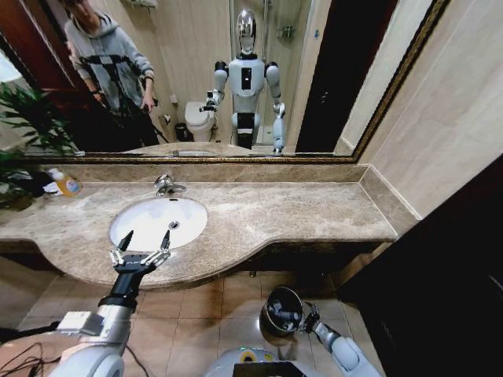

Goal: Pick up the trash from the sink and place it in the trash bin.

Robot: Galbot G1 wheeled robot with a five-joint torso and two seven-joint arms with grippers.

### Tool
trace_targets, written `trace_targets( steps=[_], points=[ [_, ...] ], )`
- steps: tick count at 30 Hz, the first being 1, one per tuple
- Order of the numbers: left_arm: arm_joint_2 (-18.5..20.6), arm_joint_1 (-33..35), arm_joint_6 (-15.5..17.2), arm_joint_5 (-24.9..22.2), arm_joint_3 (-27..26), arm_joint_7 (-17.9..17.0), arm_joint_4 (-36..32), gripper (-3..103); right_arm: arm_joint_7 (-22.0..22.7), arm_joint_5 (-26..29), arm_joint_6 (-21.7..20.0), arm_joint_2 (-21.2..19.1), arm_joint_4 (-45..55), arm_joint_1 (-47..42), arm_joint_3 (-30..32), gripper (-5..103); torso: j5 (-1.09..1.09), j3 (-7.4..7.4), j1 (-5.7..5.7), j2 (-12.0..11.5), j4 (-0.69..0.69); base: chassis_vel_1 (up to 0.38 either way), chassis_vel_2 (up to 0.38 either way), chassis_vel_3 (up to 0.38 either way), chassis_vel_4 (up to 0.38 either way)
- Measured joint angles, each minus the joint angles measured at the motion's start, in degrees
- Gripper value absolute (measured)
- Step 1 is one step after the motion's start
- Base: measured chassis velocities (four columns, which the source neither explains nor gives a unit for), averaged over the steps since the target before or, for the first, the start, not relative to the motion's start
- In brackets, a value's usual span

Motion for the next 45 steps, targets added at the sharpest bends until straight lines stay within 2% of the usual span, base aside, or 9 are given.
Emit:
trace_targets(
  steps=[1,4,7,11,17,27,33,37,45],
  points=[
    [0.0,0.0,0.0,0.0,0.0,0.0,0.0,100,1.2,4.2,-0.4,-0.3,2.5,-1.2,1.1,100,0.01,0.00,0.00,0.0,0.00,0.000,0.000,0.000,0.000],
    [0.0,0.0,0.0,0.0,0.0,0.0,0.0,100,2.5,8.0,-0.9,-0.4,5.3,-2.1,2.3,100,0.02,0.00,0.00,0.0,-0.01,0.000,0.000,0.000,0.000],
    [0.0,0.0,0.0,0.0,0.0,0.0,0.0,100,7.0,16.5,0.0,0.0,13.2,-4.7,7.5,100,0.02,0.00,0.00,0.0,0.00,0.000,0.000,0.000,0.000],
    [0.0,0.0,0.0,0.0,0.0,0.0,0.0,100,10.1,21.9,0.8,0.9,20.4,-7.1,12.9,100,-0.01,0.00,0.00,0.0,0.00,0.000,0.000,0.000,0.000],
    [0.0,0.0,0.0,0.0,0.0,0.0,0.0,100,12.5,29.3,-1.6,4.1,34.8,-11.6,21.7,100,-0.01,0.00,0.00,0.0,0.00,0.000,0.000,0.000,0.000],
    [0.0,0.0,0.0,0.0,0.0,0.0,0.0,100,15.1,34.7,-1.6,9.1,50.5,-19.7,24.9,100,0.00,0.00,0.00,0.0,-0.01,0.000,0.000,0.000,0.000],
    [0.0,0.0,0.0,0.0,0.0,0.0,0.0,100,14.5,35.7,-1.7,9.6,54.1,-18.6,23.0,100,0.00,0.00,0.00,0.0,-0.01,0.000,0.000,0.000,0.000],
    [0.0,0.0,0.0,0.0,0.0,0.0,0.0,100,15.0,33.5,-2.7,8.8,54.4,-14.4,21.3,100,0.02,0.01,0.01,0.0,0.01,0.000,0.000,0.000,0.000],
    [0.0,0.0,0.0,0.0,0.0,0.0,0.0,100,14.3,32.5,-4.1,7.7,56.2,-14.1,18.4,100,0.01,0.00,0.00,0.0,0.00,0.000,0.000,0.000,0.000]
  ],
)
